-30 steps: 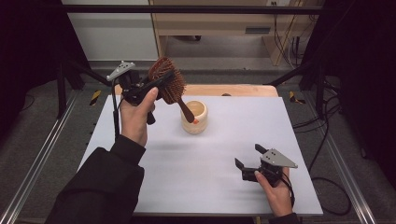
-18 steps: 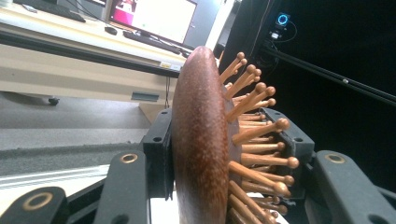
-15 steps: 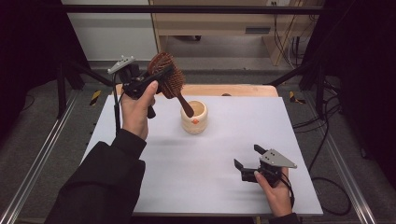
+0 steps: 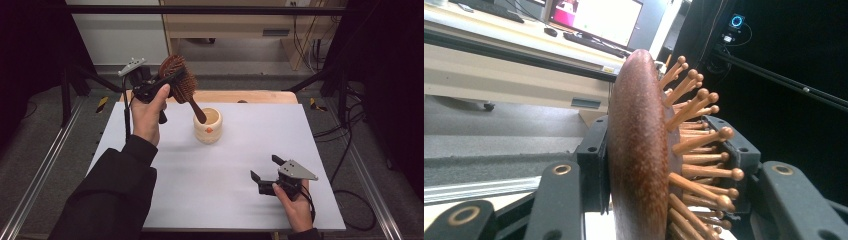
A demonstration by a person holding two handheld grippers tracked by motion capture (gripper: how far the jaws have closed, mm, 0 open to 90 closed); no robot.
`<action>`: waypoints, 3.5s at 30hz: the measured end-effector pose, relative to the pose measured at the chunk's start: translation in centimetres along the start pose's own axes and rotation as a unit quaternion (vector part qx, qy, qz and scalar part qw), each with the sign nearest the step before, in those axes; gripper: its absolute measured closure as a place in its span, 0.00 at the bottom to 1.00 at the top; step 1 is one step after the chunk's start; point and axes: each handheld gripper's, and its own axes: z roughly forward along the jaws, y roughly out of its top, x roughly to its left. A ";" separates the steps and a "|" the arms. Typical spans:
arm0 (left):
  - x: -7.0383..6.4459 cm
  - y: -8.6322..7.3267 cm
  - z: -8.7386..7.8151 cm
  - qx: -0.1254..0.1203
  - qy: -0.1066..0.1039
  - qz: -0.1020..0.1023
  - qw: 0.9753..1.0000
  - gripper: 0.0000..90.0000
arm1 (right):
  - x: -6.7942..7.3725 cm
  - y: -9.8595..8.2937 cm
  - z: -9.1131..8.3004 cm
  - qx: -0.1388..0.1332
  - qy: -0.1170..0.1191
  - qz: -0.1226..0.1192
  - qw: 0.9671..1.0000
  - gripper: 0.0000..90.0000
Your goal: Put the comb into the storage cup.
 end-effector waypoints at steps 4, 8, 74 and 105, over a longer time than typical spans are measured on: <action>0.0 0.0 0.1 -0.001 0.001 0.000 1.000 0.56 | 0.0 0.0 0.0 0.000 0.001 0.000 1.000 0.07; 0.0 0.0 0.2 -0.001 0.000 -0.001 1.000 0.56 | 0.0 0.0 0.0 -0.001 0.001 0.001 1.000 0.07; 0.8 -2.9 4.6 0.013 0.018 0.009 1.000 0.56 | -0.1 0.0 -0.1 -0.004 0.007 0.005 1.000 0.07; 0.8 -4.7 5.8 0.031 0.022 0.021 0.999 0.56 | -0.1 -0.1 -0.1 -0.003 0.011 0.008 1.000 0.07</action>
